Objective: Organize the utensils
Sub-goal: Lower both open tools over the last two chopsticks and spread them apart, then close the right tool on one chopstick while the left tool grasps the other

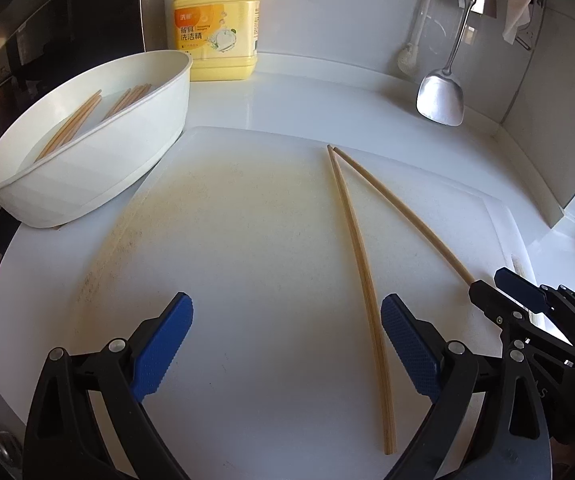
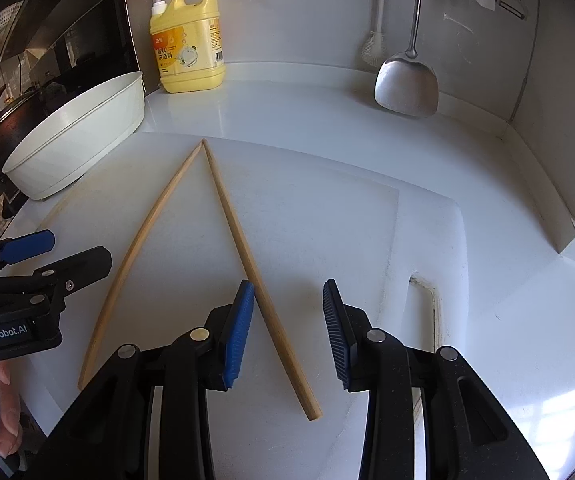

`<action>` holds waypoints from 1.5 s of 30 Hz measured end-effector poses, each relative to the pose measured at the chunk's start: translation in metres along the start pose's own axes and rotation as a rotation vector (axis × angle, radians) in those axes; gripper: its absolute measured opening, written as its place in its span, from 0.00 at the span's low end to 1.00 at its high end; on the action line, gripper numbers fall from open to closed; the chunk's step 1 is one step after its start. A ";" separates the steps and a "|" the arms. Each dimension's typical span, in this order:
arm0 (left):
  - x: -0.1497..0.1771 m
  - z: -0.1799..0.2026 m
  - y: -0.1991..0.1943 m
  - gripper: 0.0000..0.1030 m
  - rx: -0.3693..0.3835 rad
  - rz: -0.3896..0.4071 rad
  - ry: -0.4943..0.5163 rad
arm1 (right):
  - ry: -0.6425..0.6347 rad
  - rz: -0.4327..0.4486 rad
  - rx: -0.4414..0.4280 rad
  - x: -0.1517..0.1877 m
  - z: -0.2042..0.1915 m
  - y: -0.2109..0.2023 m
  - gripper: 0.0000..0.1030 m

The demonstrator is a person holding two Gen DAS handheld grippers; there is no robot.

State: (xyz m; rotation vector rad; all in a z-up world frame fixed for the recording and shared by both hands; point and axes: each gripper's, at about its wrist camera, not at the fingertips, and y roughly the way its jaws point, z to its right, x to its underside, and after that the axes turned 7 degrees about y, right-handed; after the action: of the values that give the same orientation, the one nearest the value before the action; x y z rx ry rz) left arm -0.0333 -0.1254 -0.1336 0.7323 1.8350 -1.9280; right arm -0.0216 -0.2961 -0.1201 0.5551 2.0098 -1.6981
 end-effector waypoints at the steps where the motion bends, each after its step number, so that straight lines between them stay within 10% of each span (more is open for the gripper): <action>1: 0.000 0.001 0.000 0.91 -0.004 0.001 -0.003 | -0.006 -0.002 -0.004 -0.001 0.001 0.000 0.33; 35: 0.009 0.025 0.011 0.90 -0.131 0.001 -0.039 | -0.243 -0.056 -0.165 -0.020 0.008 0.016 0.40; 40: 0.006 0.033 0.010 0.76 -0.128 0.008 -0.033 | -0.254 -0.071 -0.177 -0.022 0.006 0.017 0.40; 45: 0.002 0.047 0.007 0.35 -0.099 0.016 0.010 | -0.262 -0.081 -0.172 -0.024 0.002 0.019 0.35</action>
State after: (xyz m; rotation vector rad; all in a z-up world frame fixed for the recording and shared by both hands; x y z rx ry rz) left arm -0.0360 -0.1724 -0.1402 0.7235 1.9097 -1.8118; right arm 0.0090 -0.2955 -0.1218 0.1839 1.9830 -1.5338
